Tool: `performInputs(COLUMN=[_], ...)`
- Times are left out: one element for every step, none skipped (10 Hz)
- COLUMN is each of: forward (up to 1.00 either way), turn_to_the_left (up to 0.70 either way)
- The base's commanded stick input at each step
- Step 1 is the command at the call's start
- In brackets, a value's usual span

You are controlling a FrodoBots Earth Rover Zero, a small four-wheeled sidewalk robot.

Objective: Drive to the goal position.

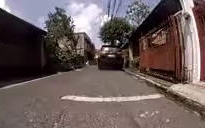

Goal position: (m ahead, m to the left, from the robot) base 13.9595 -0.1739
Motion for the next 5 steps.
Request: performInputs(forward=[1.0, 1.0, 1.0, 1.0, 1.0], turn_to_the_left=[0.27, 0.17, 0.03, 0.0, 0.04])
